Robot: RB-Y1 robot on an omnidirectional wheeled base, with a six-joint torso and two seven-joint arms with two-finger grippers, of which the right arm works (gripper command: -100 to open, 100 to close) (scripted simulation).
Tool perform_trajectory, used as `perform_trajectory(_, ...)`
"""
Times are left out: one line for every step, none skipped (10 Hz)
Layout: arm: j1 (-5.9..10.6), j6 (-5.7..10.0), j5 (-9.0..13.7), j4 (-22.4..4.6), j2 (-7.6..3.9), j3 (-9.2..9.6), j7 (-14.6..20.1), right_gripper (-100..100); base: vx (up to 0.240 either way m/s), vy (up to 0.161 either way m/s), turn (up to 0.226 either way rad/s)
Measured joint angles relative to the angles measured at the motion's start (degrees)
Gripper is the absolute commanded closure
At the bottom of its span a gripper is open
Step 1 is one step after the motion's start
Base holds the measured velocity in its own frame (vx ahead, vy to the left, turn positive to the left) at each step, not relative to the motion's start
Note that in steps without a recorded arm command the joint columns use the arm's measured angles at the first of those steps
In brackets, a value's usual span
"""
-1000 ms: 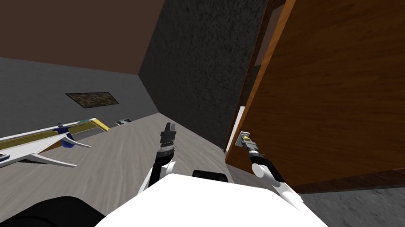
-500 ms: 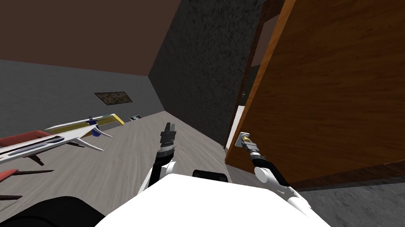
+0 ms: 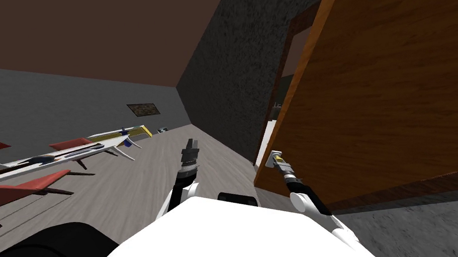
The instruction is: Pull the door open
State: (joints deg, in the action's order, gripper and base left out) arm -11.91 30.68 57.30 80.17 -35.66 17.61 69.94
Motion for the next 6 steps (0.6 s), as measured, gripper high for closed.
perform_trajectory(-0.03,0.67,-0.2,0.2,-0.79,0.54,0.7,100,-0.294,-0.07,0.152)
perform_trajectory(-0.48,1.02,-0.3,0.7,-1.53,0.99,1.3,100,-0.271,-0.07,0.181)
perform_trajectory(-0.89,1.56,-0.5,0.8,-2.19,1.68,1.9,100,-0.243,-0.073,0.146)
perform_trajectory(-1.13,2.08,-0.8,0.8,-2.85,2.45,2.7,100,-0.219,-0.087,0.147)
perform_trajectory(-1.6,2.55,-0.9,1.1,-3.62,3.14,3.4,100,-0.211,-0.089,0.104)
perform_trajectory(-1.87,2.81,-1.1,1.4,-4.07,3.61,3.9,100,-0.093,-0.034,0.032)
